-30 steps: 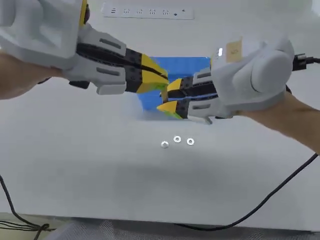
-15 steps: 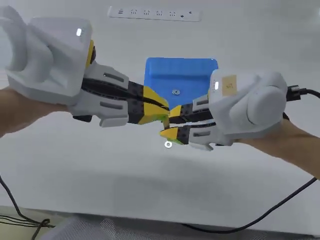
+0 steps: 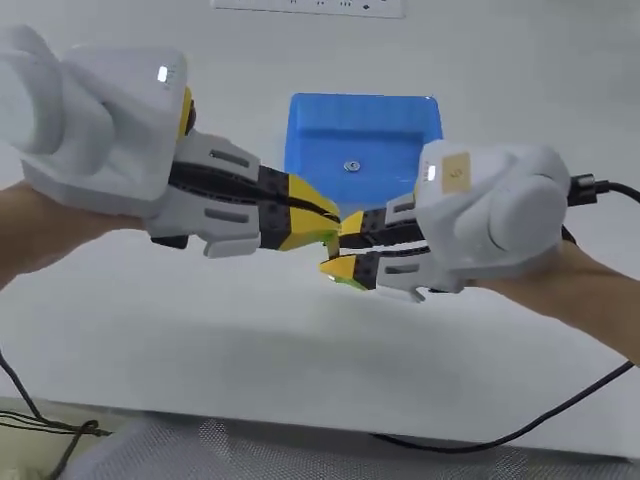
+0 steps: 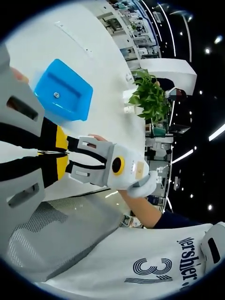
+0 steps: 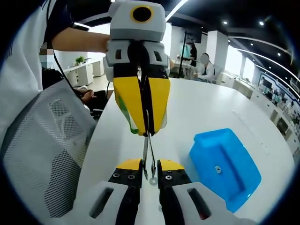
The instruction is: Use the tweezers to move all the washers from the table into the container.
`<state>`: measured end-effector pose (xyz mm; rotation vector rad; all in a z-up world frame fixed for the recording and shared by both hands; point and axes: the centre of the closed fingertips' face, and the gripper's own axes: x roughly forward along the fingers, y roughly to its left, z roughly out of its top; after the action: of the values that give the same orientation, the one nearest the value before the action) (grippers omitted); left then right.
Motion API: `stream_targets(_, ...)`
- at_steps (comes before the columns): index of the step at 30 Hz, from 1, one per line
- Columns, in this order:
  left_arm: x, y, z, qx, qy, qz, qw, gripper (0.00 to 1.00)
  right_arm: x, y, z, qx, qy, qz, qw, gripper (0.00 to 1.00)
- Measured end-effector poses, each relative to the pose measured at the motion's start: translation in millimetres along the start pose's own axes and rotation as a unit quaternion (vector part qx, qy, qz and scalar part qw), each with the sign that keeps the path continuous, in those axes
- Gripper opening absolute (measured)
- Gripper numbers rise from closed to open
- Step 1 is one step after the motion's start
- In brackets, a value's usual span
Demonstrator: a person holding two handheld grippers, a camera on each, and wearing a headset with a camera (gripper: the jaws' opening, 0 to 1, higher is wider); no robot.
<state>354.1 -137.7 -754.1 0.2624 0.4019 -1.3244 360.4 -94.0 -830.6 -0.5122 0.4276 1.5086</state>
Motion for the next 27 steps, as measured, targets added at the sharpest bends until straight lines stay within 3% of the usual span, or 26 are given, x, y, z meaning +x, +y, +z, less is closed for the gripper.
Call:
stream_targets(11,-4.3,6.0,-16.5,-0.014,-0.007,0.000,0.9999,0.05,7.9,4.3,-10.2,0.003,0.010,0.010,0.9999,0.13)
stream_targets(18,-4.4,16.3,-21.1,-0.014,-0.009,0.004,0.9999,0.05,7.4,-2.4,-12.8,0.009,0.008,0.005,0.9999,0.13)
stream_targets(27,2.6,14.9,-24.7,-0.012,-0.003,0.005,0.9999,0.05,10.7,-1.0,-15.3,0.015,0.007,0.008,0.9998,0.13)
